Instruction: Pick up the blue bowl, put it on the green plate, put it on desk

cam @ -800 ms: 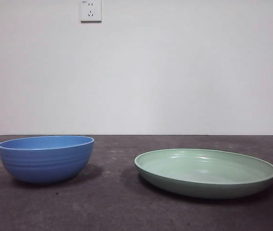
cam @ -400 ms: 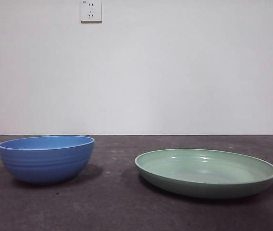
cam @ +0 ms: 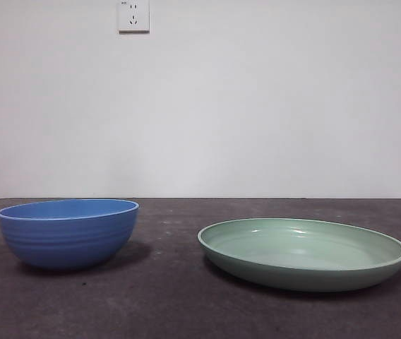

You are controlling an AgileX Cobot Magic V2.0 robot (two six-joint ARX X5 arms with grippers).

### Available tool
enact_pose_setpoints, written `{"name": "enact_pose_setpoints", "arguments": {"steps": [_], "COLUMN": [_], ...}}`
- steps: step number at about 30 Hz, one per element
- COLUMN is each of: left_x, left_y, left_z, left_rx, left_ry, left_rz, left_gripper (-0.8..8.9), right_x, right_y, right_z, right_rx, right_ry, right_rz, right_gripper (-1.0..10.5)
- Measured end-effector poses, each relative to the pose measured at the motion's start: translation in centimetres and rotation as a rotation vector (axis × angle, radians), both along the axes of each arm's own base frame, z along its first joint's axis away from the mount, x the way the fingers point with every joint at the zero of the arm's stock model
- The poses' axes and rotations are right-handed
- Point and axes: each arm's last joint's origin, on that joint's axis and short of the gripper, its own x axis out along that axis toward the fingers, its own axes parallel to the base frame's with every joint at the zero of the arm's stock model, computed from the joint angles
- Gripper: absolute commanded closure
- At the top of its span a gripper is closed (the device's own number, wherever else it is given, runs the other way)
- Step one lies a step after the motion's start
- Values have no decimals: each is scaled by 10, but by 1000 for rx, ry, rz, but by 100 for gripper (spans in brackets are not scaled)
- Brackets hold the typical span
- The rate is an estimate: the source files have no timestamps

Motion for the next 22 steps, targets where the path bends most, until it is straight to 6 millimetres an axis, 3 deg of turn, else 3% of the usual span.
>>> {"name": "enact_pose_setpoints", "arguments": {"steps": [8,13,16,19,20,22], "left_x": [6,5,4,4,4,4], "left_y": [-12,-13,-13,-13,-13,-13], "left_z": [13,12,11,11,11,11], "left_rx": [31,37,40,41,40,41], "left_ry": [34,42,57,58,58,58], "left_rz": [-127,-141,-143,-143,-143,-143], "left_gripper": [798,659,513,301,227,141], "right_x": [26,28,28,28,28,28], "right_y": [6,7,7,7,7,7], "right_z": [2,-1,-2,-2,-2,-2], "right_rx": [-1,-2,-5,-5,-5,-4], "right_ry": [102,138,144,145,146,147], "right_rz": [176,182,182,181,181,181], "right_gripper": [935,929,750,428,363,337]}}
